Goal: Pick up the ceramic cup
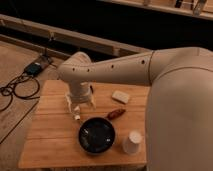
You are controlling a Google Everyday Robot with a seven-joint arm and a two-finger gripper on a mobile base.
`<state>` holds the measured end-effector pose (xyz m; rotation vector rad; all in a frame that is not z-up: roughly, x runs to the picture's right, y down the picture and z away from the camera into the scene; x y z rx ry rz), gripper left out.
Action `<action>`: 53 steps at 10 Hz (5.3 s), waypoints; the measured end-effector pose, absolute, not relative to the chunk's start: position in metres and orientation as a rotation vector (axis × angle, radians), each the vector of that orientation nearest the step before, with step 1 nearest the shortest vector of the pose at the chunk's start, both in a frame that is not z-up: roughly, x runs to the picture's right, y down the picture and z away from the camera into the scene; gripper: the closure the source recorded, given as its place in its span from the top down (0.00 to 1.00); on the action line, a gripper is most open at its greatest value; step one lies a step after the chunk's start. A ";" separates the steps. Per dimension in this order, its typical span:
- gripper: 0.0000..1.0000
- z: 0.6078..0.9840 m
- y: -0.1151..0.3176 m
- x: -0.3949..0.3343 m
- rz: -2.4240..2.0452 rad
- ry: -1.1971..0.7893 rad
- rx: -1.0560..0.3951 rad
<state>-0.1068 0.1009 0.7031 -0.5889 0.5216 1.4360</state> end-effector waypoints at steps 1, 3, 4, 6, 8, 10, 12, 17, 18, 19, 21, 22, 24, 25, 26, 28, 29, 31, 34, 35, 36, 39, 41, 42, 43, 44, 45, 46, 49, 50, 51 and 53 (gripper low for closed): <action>0.65 0.703 0.101 -0.107 1.436 0.523 -0.589; 0.65 0.703 0.101 -0.106 1.436 0.523 -0.589; 0.65 0.703 0.101 -0.106 1.436 0.523 -0.590; 0.65 0.703 0.101 -0.106 1.437 0.523 -0.590; 0.65 0.703 0.101 -0.107 1.436 0.523 -0.590; 0.65 0.703 0.101 -0.107 1.436 0.523 -0.590; 0.65 0.703 0.101 -0.107 1.436 0.523 -0.590; 0.65 0.703 0.101 -0.107 1.436 0.522 -0.590; 0.65 0.703 0.101 -0.107 1.436 0.522 -0.590; 0.65 0.703 0.101 -0.107 1.436 0.522 -0.590; 0.65 0.703 0.101 -0.107 1.436 0.522 -0.590; 0.65 0.703 0.101 -0.107 1.436 0.522 -0.590; 0.65 0.703 0.101 -0.107 1.436 0.522 -0.590; 0.65 0.703 0.101 -0.107 1.436 0.522 -0.590; 0.65 0.703 0.101 -0.107 1.436 0.522 -0.590; 0.65 0.703 0.101 -0.107 1.436 0.522 -0.590; 0.65 0.703 0.101 -0.107 1.436 0.522 -0.590; 0.65 0.703 0.100 -0.106 1.436 0.523 -0.588; 0.65 0.706 0.085 -0.063 1.505 0.554 -0.557; 0.65 0.709 0.081 -0.047 1.525 0.561 -0.550; 0.65 0.713 0.078 -0.027 1.546 0.570 -0.545; 0.65 0.729 0.077 0.022 1.608 0.596 -0.556; 0.65 0.740 0.086 0.048 1.660 0.615 -0.579; 0.65 0.740 0.090 0.057 1.679 0.624 -0.581; 0.65 0.740 0.096 0.068 1.702 0.631 -0.582; 0.65 0.736 0.102 0.076 1.728 0.635 -0.578; 0.65 0.732 0.111 0.083 1.752 0.639 -0.570; 0.65 0.728 0.120 0.088 1.769 0.644 -0.563; 0.65 0.718 0.153 0.104 1.803 0.646 -0.523; 0.65 0.714 0.163 0.110 1.815 0.647 -0.506; 0.65 0.708 0.174 0.117 1.829 0.651 -0.486; 0.65 0.700 0.188 0.128 1.854 0.661 -0.453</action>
